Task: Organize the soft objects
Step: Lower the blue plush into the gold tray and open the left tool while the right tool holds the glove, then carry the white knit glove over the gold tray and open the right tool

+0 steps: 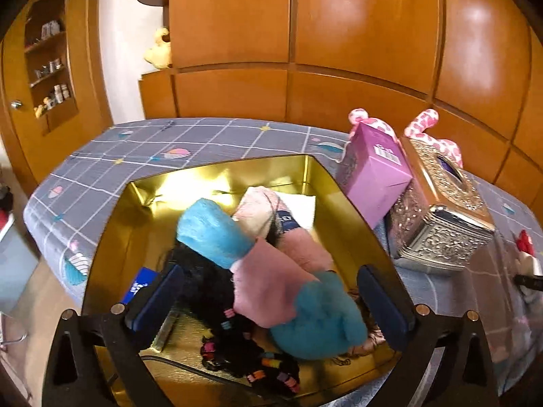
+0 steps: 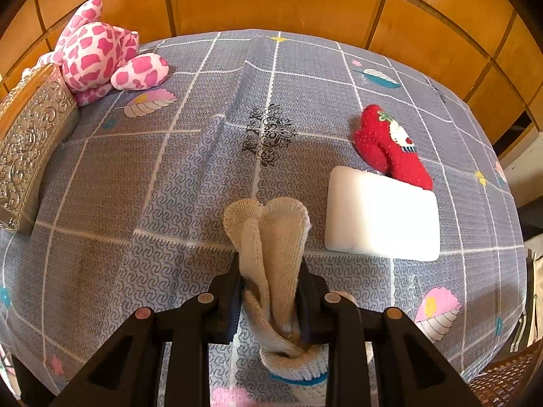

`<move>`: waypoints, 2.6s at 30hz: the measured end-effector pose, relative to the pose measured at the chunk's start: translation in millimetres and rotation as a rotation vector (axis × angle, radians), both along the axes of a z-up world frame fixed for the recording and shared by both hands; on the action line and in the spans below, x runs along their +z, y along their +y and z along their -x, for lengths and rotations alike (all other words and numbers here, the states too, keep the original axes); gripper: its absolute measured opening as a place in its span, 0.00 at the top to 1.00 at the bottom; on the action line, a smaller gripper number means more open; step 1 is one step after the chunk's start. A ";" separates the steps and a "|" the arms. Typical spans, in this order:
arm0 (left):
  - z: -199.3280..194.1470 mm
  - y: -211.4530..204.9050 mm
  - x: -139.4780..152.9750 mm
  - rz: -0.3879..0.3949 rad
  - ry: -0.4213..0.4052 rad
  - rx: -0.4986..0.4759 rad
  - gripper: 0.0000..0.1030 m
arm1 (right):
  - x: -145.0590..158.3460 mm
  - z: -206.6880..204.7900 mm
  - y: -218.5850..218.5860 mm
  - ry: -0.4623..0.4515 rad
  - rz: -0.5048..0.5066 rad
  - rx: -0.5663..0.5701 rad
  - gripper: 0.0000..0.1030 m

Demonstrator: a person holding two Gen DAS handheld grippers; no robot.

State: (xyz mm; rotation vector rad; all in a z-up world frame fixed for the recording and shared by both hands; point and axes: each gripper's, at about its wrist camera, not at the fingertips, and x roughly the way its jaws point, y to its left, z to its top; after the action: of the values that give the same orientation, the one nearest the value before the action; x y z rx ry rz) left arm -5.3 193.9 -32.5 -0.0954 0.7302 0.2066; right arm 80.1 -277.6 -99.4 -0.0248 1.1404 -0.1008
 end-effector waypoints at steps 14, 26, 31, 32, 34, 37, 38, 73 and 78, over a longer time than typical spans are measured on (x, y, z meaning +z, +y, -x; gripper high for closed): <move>10.4 11.4 11.1 -0.022 -0.080 0.076 0.00 | 7.2 3.7 -9.3 -0.028 -0.058 -0.105 0.79; 16.8 6.6 23.9 -0.078 -0.137 0.091 0.00 | 44.7 -18.3 8.6 -0.118 -0.227 -0.100 0.82; 20.4 5.6 28.1 -0.095 -0.164 0.104 0.00 | 80.9 -42.9 45.5 -0.186 -0.320 -0.003 0.82; 20.8 5.5 28.9 -0.101 -0.167 0.108 0.00 | 87.4 -48.9 53.5 -0.193 -0.340 0.016 0.82; 22.0 6.2 30.2 -0.110 -0.178 0.116 0.00 | 102.6 -61.7 73.0 -0.211 -0.381 0.061 0.82; 23.7 9.9 31.8 -0.118 -0.193 0.136 0.00 | 121.8 -80.3 105.7 -0.232 -0.417 0.124 0.82; 24.8 11.4 32.0 -0.118 -0.200 0.143 0.00 | 127.5 -86.2 118.6 -0.238 -0.427 0.145 0.82; 35.3 105.3 41.5 -0.060 -0.205 0.479 0.00 | 76.4 -9.9 408.4 -0.149 -0.375 0.787 0.54; 36.4 107.2 42.2 -0.041 -0.206 0.476 0.00 | 83.7 20.1 397.2 -0.185 -0.366 0.867 0.54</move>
State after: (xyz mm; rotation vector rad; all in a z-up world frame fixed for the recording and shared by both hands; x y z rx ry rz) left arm -41.7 301.1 9.7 -0.2484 0.4883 0.6561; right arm 60.0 119.6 -15.7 -0.1776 0.8689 0.8582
